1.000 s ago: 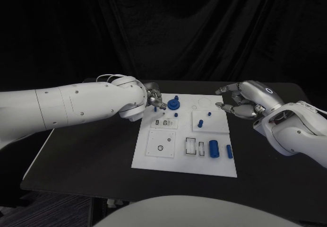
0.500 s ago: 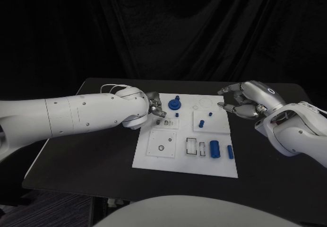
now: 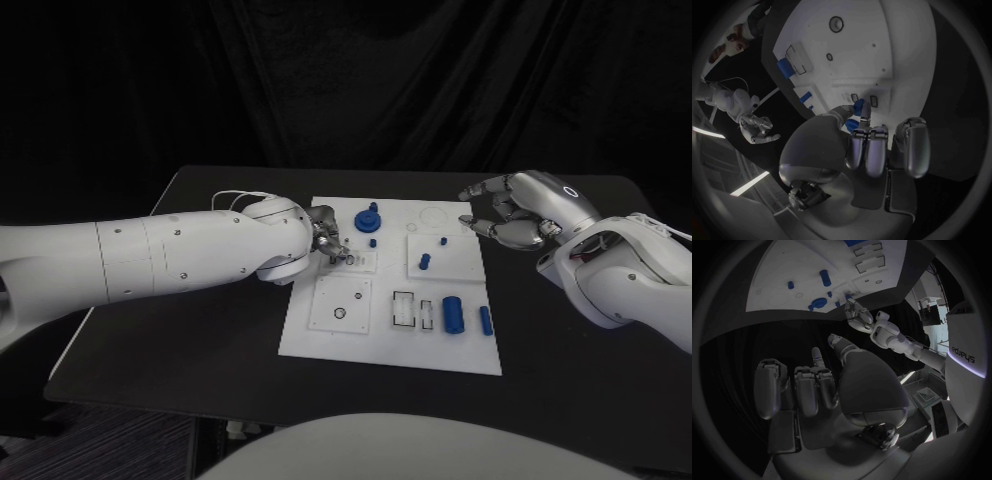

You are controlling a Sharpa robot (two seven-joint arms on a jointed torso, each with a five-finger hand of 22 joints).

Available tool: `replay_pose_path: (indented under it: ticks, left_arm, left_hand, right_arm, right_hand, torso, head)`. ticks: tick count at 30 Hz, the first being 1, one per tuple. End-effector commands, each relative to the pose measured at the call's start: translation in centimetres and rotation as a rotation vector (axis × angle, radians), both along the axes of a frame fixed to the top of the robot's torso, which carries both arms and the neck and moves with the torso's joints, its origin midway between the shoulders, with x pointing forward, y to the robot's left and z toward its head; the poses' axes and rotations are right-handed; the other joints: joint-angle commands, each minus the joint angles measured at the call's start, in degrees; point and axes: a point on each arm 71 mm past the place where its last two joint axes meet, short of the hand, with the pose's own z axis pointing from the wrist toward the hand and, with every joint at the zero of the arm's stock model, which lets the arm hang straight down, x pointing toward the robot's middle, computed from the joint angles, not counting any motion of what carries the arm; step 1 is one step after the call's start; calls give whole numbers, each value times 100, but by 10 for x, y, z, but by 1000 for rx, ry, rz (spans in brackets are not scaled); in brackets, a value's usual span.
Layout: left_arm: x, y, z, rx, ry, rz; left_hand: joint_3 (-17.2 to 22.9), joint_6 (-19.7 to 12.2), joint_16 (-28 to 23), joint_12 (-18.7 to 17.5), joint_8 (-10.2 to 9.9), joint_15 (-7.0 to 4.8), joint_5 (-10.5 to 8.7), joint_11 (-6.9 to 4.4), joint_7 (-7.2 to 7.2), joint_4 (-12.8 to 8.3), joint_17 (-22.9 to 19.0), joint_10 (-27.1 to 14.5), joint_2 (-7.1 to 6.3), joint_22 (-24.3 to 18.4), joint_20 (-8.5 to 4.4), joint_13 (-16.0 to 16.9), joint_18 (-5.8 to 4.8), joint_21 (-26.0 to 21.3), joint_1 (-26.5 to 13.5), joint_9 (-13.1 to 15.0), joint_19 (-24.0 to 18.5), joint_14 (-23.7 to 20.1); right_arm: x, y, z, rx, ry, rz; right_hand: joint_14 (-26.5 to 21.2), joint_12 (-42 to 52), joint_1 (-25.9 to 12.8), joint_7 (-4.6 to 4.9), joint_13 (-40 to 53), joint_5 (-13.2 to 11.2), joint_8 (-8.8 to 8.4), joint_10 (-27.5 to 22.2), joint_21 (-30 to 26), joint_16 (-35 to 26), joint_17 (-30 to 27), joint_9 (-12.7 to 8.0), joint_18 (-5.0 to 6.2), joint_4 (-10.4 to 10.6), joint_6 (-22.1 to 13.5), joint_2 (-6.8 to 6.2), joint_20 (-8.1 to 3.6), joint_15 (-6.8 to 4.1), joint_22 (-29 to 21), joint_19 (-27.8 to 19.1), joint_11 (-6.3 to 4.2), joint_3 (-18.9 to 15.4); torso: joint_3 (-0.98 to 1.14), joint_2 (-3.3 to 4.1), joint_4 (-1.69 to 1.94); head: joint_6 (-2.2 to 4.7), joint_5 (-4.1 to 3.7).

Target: Assemble the parts on the task board

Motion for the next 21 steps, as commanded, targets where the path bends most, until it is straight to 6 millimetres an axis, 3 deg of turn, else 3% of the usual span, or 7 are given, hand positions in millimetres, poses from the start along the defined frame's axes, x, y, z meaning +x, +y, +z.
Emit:
replay_pose_path:
  ticks: [1,21]
  left_arm:
    - [-4,-1,-6,7,10,-12]
    - [-7,-6,-12,-25,49,-4]
  left_hand:
    - [336,167,15,16,-32,-33,-23,-50,-143,-292,1510,604,-1,1133,-50,1502,59,-32,-59,27,157,606]
    - [382,189,15,16,-58,-43,-14,-62,-155,-278,1510,604,-1,1126,-59,1502,64,-60,-141,42,152,606]
  right_arm:
    - [1,0,0,-2,7,-18]
    - [4,-2,-2,-7,15,-23]
  right_hand:
    - [613,-26,59,-6,1455,16,24,556,-35,15,1510,-7,113,-6,47,-16,40,39,1168,79,43,40]
    - [613,-36,73,-3,1443,34,23,543,-50,15,1510,-13,117,-6,54,-12,42,42,1163,72,46,52]
  torso:
    - [6,-1,-5]
    - [-1,0,1]
  head:
    - [1,-30]
    - [1,-47]
